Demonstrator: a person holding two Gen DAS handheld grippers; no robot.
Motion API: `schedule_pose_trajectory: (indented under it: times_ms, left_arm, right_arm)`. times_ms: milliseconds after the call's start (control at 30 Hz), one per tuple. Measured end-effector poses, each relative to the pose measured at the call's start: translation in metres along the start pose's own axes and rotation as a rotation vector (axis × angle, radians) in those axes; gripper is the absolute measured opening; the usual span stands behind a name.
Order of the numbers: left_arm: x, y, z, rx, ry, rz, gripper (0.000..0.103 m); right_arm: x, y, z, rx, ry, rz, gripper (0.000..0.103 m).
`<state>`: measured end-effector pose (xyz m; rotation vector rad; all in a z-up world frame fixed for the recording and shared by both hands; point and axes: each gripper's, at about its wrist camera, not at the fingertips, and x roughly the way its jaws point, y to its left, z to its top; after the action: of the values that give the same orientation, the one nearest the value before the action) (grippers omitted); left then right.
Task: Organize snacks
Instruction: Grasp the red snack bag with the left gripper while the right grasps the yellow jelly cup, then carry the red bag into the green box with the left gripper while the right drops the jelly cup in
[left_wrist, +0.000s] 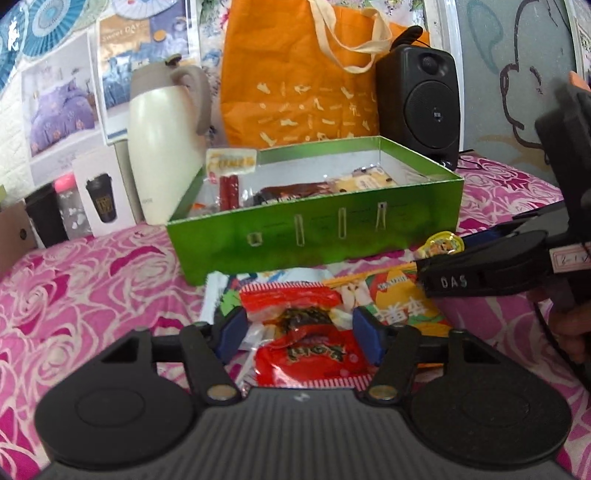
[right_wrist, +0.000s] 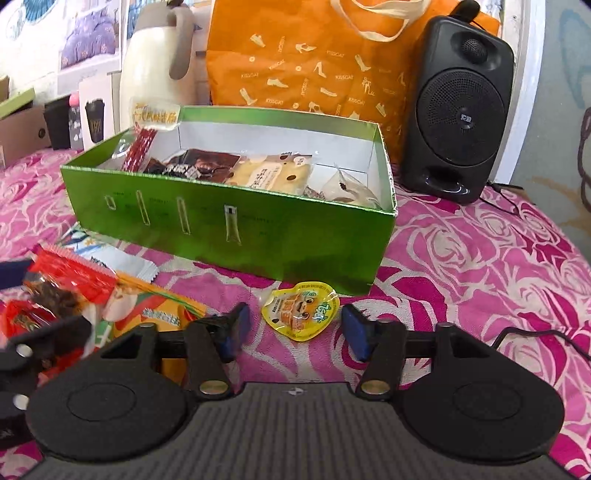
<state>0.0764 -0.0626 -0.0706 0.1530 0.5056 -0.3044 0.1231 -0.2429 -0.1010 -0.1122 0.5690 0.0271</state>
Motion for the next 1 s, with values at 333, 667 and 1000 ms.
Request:
schedule_pose_trajectory:
  times_ms: [333,667,1000]
  left_arm:
    - [-0.012,0.011,0.0,-0.06,-0.031,-0.005,0.035]
    - [-0.036,0.026,0.002,-0.104,-0.049,0.016,0.029]
    - [-0.051,0.038,0.003,-0.129,-0.059,0.075,0.021]
  right_arm:
    - [-0.018,0.007,0.001,-0.029,-0.074,-0.027,0.06]
    - [-0.079,0.02,-0.009,0.024,-0.193,0.01,0.06]
    - [-0.129,0.051,-0.026,0.086,-0.304,0.06,0.06]
